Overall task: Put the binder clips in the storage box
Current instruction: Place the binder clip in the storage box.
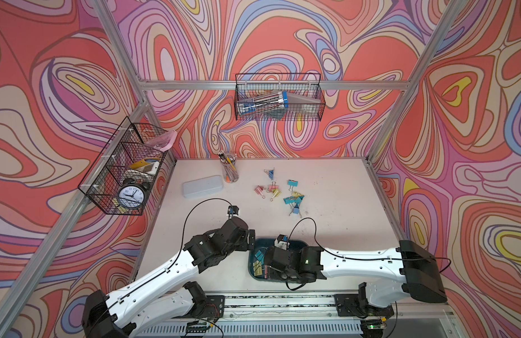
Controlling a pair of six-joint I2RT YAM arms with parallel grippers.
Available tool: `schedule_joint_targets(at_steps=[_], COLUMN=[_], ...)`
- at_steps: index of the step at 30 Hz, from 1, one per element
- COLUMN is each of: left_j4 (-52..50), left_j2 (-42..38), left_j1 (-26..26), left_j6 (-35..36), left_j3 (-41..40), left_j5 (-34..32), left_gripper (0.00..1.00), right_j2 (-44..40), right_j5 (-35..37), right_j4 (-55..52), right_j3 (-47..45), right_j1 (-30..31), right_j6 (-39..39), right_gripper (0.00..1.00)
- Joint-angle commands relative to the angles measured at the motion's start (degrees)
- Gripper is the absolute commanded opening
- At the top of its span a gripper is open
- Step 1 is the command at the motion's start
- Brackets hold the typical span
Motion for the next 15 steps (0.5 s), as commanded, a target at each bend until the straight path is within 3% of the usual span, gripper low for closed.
schedule_joint_targets(at_steps=[1,8,11,15], left_j4=[2.3,8.3,9.7,9.3], left_j2=[3.2,15.6,22.9,33.6], left_j1=[4.0,8.5,10.0,10.7], left_j6=[2.3,5.3,5.8,6.3], left_j3=[2.7,10.7,16.1,25.0], left_j5=[3.4,8.0,9.4,9.9], left_gripper=[0.96,0.83,0.76,0.7], right_j2=[-1.4,-7.9,-10.1,-12.2], right_j5=[2.1,14.3,22.8,26.4], right_j4=[-0.4,-12.3,-18.6,-20.7], right_j3=[-0.3,4.9,8.5,10.6], right_j1=[0.5,0.3,-0.4,-4.6], right_j6=[0.2,-3.7,-6.1,-9.9], right_gripper=[0.1,0.34,0.4,0.41])
